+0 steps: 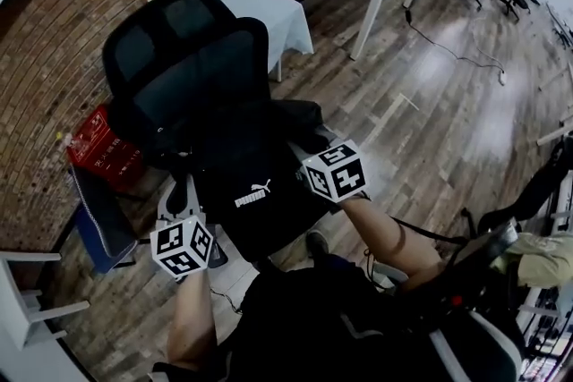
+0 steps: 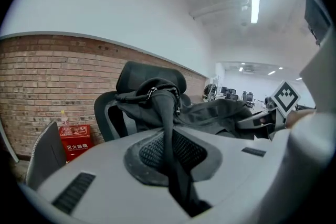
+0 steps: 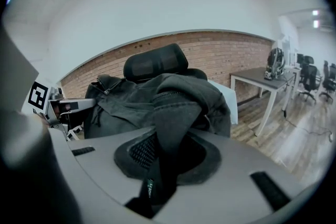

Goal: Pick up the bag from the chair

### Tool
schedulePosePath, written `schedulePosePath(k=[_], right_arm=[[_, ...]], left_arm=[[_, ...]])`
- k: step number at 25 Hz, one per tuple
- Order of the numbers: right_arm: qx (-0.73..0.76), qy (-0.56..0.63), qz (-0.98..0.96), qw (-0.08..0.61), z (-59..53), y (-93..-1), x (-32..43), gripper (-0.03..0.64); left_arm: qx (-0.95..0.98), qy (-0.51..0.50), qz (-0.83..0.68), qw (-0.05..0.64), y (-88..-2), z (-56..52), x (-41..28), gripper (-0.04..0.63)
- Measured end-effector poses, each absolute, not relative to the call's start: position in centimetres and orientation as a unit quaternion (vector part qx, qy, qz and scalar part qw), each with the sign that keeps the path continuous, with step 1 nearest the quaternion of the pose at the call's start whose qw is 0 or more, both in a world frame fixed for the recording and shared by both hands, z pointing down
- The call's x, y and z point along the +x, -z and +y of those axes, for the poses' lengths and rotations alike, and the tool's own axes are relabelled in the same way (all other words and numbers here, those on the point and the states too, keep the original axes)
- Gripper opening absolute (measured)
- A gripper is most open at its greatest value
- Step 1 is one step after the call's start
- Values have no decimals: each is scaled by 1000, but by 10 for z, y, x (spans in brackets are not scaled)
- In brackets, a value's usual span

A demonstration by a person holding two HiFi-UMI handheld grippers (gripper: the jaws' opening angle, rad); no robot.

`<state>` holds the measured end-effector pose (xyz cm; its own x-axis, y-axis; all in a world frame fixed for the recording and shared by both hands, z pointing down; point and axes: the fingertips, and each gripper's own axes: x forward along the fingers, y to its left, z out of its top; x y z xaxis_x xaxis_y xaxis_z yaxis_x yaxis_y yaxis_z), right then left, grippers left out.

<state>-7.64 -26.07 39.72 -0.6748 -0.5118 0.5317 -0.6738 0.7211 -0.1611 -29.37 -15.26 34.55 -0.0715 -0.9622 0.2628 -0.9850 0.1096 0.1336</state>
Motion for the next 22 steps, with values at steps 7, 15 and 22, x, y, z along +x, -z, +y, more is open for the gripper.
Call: schedulePosePath(k=[7,15,22], right_arm=[[337,-138,-908,208,-261,-351,-73,87],[342,-115,-915,179,-264,-311,-73,87],[343,-91,-920,167,-261,-295,-71,87]], left_arm=[[680,-16,-725,111,-305,-141,-285,34],[689,11,-720,81,-267,-137,-284,34],[688,24,-723,58,-254,-131,-280,34]])
